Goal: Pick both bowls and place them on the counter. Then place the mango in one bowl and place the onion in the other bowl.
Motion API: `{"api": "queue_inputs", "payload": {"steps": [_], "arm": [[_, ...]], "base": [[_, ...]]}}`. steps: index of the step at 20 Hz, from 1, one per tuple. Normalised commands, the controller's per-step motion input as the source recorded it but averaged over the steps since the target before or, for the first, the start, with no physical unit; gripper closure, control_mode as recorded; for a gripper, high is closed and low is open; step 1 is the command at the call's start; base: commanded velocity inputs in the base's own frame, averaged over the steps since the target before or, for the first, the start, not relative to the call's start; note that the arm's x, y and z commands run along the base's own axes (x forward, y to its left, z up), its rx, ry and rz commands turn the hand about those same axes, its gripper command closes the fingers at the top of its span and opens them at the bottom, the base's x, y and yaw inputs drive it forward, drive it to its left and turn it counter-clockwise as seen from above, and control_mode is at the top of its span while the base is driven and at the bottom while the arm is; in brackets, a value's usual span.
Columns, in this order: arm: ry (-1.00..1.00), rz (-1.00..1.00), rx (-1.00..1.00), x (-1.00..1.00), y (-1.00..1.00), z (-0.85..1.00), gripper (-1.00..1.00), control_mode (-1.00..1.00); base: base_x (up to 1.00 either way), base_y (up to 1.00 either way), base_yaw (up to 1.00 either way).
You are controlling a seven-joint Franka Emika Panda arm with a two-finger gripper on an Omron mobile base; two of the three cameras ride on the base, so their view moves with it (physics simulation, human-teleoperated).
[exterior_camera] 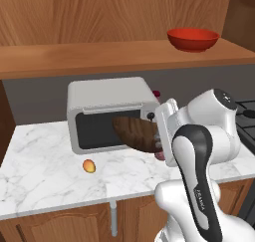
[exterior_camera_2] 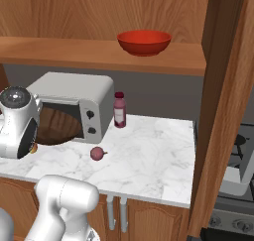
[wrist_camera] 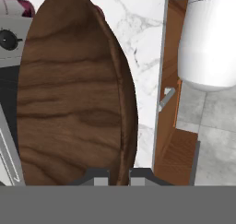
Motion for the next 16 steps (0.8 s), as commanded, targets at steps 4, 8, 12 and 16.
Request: {"api": "queue_inputs", "payload": {"steps": [4, 8, 12, 16], "arm": [[0.00, -0.03, -0.08, 0.32, 0.25, -0.39, 1.00, -1.00], [0.01, -0.07, -0.11, 0.24, 0.27, -0.36, 1.00, -1.00], [0.01, -0.11, -0.10, 0.09, 0.14, -0.38, 1.00, -1.00], [0.01, -0.11, -0.06, 0.11, 0.11, -0.39, 1.00, -1.00]], "base": [[0.00, 0.00, 0.00], [0.00, 0.00, 0.00], [0.00, 0.00, 0.00], [0.00, 0.00, 0.00]]}}
